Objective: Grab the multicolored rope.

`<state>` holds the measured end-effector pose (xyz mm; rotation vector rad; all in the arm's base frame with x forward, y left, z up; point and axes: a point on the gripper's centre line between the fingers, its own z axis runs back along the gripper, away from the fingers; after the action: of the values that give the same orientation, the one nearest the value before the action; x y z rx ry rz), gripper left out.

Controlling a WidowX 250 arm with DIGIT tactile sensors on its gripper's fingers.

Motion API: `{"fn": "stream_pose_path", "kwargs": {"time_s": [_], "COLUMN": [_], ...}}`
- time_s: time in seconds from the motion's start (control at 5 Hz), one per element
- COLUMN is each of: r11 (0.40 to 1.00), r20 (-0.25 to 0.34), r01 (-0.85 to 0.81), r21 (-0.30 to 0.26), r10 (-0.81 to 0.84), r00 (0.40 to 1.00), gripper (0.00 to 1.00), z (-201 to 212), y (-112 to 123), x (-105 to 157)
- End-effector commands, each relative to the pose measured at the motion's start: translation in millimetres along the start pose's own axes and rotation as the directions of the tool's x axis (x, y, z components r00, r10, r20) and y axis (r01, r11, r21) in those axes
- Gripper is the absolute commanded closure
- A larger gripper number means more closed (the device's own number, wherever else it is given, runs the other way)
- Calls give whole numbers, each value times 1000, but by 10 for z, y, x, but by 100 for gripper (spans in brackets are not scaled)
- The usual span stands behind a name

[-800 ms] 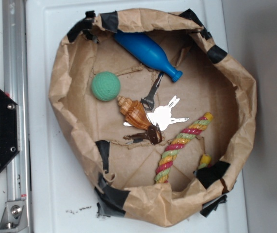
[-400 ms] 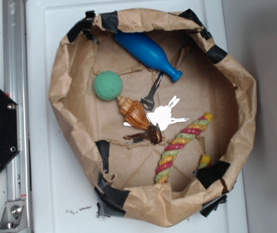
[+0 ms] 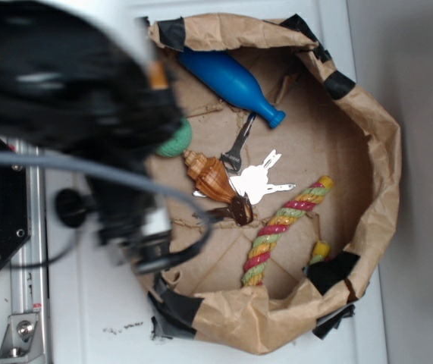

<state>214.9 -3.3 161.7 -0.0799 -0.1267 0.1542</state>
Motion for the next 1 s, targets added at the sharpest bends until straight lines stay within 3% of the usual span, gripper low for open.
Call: {"fn": "stream_pose_path", "kwargs": {"time_s": [0.0,0.2,0.6,0.8], "r11": [983,979,917,897], "r20": [-52,-120,-274,-273], "r01": [-182,-204,-397,-442], "r21": [-24,3,-24,-2], "r10": [181,203,376,425], "r00": [982,972,885,863], "gripper": [0,0,0,0], "z": [-552,-907,-1177,-1220], "y": [-36,-213,-676,-787], "x": [560,524,247,231]}}
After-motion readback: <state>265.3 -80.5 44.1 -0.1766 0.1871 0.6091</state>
